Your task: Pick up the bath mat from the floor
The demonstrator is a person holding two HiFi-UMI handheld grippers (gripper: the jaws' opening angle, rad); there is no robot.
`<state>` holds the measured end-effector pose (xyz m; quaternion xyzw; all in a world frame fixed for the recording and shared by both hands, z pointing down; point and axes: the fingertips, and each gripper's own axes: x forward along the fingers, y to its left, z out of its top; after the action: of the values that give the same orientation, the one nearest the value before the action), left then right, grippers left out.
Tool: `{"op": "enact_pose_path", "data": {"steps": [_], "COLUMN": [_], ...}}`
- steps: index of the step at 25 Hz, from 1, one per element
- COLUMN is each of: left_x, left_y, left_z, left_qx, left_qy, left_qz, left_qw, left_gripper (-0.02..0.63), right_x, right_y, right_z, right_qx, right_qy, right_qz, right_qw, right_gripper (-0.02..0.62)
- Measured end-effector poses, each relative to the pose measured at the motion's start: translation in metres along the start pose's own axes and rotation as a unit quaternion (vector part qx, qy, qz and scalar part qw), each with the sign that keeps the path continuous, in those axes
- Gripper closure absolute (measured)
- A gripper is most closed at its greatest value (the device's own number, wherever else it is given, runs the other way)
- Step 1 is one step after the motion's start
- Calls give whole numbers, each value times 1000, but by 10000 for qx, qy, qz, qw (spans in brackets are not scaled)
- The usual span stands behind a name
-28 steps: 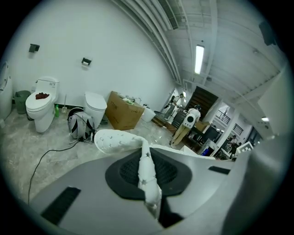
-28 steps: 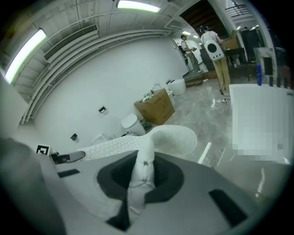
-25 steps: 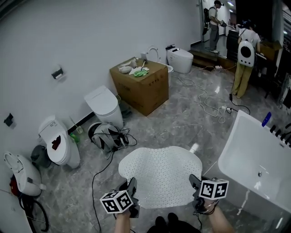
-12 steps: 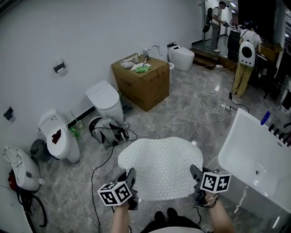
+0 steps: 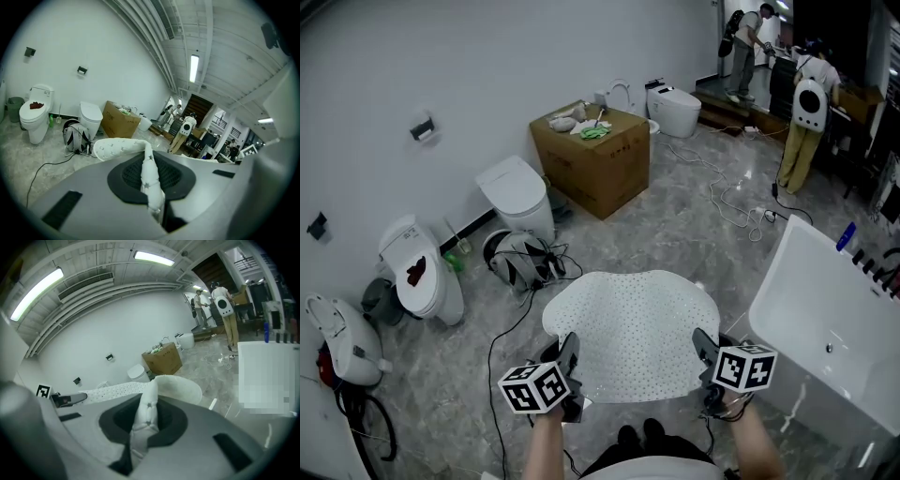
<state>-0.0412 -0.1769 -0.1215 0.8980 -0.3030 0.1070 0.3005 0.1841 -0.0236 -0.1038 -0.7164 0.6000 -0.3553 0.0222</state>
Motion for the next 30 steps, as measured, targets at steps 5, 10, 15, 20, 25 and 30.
{"op": "enact_pose_path", "data": {"steps": [5, 10, 15, 20, 25, 30], "left_x": [-2, -3, -1, -2, -1, 0], "left_y": [-4, -6, -4, 1, 4, 5], "left_z": [0, 0, -1, 1, 0, -2], "left_qx": [9, 1, -5, -34, -61, -70], "left_qy": [-22, -16, 1, -3, 7, 50], "left_qz": [-44, -63, -63, -52, -52, -81], "left_qw": [10000, 10000, 10000, 10000, 10000, 9999], "left_gripper": [584, 584, 584, 583, 583, 583], "right_x": [-3, -3, 0, 2, 6, 8], "right_y": [1, 2, 2, 3, 5, 9], "right_z": [-1, -2, -4, -3, -5, -9], "right_qx": [-51, -134, -118, -152, -173, -186], "right_qy": [-8, 37, 68, 95, 179, 253], "right_qz": [-20, -56, -82, -143, -156, -157], "right_qw": [10000, 9999, 9999, 9997, 9996, 9994], "right_gripper": [575, 575, 575, 575, 575, 575]}}
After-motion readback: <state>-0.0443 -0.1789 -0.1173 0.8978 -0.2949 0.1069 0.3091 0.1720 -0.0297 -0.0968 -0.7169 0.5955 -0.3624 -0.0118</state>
